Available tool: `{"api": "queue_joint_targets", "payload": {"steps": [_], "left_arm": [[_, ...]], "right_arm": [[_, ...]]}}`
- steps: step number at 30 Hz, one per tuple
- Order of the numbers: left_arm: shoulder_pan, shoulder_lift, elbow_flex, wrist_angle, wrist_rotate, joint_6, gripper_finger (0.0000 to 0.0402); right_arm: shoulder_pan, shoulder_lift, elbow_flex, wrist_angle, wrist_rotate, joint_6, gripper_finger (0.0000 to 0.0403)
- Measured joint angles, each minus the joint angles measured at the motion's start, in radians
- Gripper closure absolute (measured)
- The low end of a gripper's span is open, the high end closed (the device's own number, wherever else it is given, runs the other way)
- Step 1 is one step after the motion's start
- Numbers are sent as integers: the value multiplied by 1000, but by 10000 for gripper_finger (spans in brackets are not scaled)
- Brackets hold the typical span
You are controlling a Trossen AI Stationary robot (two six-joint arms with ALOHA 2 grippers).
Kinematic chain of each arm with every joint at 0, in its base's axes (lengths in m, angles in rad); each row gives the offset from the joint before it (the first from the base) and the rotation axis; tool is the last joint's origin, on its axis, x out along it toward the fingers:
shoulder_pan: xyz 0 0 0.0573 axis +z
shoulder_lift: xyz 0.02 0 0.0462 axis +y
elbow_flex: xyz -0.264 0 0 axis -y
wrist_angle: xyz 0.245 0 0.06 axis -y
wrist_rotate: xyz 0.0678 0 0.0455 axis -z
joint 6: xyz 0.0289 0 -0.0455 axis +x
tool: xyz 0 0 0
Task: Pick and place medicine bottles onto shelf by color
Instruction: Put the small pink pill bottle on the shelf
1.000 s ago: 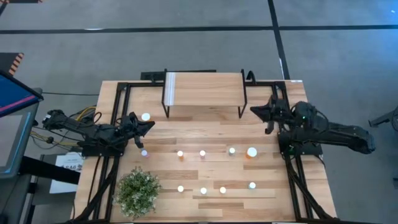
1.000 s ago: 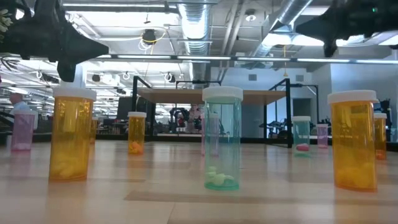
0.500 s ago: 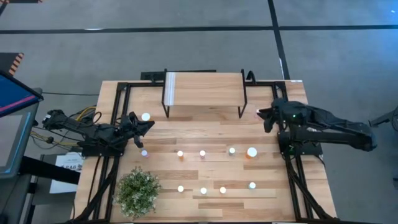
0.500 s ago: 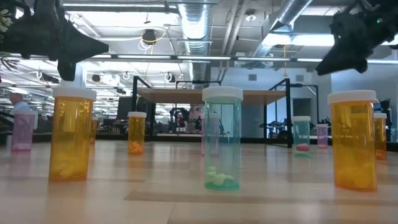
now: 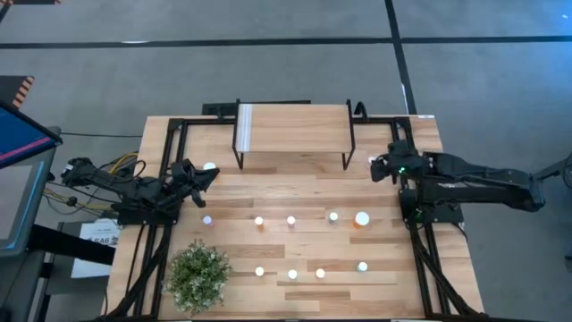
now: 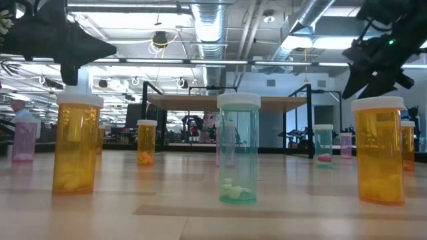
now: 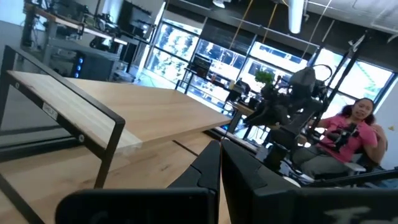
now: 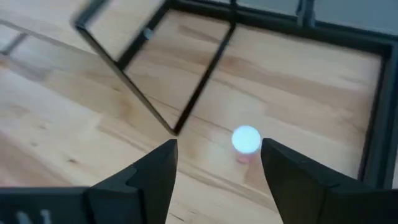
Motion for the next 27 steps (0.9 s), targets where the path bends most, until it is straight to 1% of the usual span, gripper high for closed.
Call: {"api": "queue_joint_targets", "payload": {"steps": [6, 11, 13, 15, 21, 24, 27], "left_arm": [[0, 0, 0, 0, 0, 0, 401], [0, 0, 0, -1, 0, 0, 401], [0, 0, 0, -1, 1, 0, 401], [0, 0, 0, -1, 1, 0, 401], [0, 0, 0, -1, 19, 0, 401], [0, 0, 0, -1, 19, 0, 401], [0, 0, 0, -1, 19, 0, 401]], "right_arm": [[0, 143, 0, 14, 13, 24, 148], [-18, 223, 0, 18, 14, 13, 148], [-36, 230, 0, 13, 14, 13, 148], [-52, 230, -11, 44, 13, 2, 148], [-114, 183, -163, 238, -36, -22, 148], [-149, 164, -212, 279, -37, -25, 148], [-166, 151, -229, 307, -39, -49, 148]]}}
